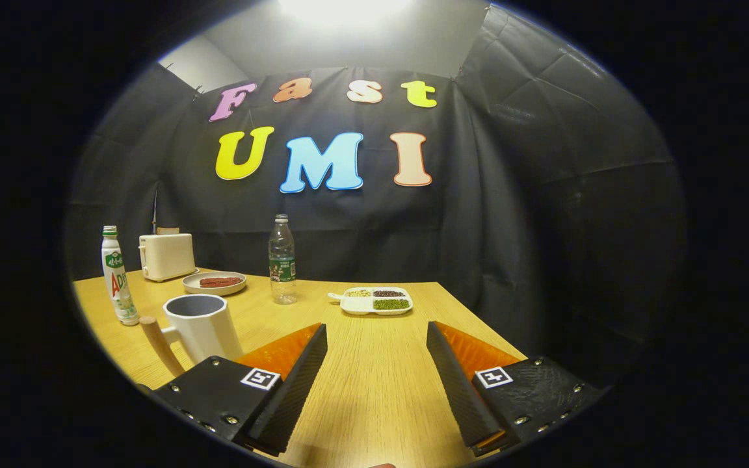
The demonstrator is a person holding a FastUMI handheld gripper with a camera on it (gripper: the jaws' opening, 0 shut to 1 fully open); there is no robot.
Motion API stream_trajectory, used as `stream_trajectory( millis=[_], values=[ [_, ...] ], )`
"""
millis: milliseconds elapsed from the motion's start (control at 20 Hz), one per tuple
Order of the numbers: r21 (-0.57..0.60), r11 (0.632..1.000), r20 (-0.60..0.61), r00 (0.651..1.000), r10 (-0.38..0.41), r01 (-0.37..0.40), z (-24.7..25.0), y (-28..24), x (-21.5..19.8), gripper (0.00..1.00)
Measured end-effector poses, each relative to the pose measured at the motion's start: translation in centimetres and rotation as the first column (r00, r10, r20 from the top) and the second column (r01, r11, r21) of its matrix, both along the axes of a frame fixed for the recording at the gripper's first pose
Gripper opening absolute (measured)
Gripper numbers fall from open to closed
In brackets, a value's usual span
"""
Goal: Take the bottle from table, then pour the juice into the cup, finally place the bottle on the coaster
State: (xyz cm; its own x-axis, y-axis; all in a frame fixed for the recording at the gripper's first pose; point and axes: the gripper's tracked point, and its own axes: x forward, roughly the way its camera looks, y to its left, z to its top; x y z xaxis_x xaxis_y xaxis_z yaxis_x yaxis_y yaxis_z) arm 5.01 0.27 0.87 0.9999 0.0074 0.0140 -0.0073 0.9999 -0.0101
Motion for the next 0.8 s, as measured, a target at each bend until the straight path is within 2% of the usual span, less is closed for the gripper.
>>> stream_trajectory(
  millis=[200, 450, 800],
  values=[
    [0.030, 0.999, 0.100, 0.995, 0.007, -0.010, 2.9, 0.2, 2.2, 0.94],
    [0.013, 1.000, 0.124, 0.992, 0.006, -0.007, 6.3, 3.3, 3.0, 0.94],
    [0.032, 0.999, 0.128, 0.991, -0.030, 0.026, 11.2, 9.6, -2.4, 0.94]
  ],
)
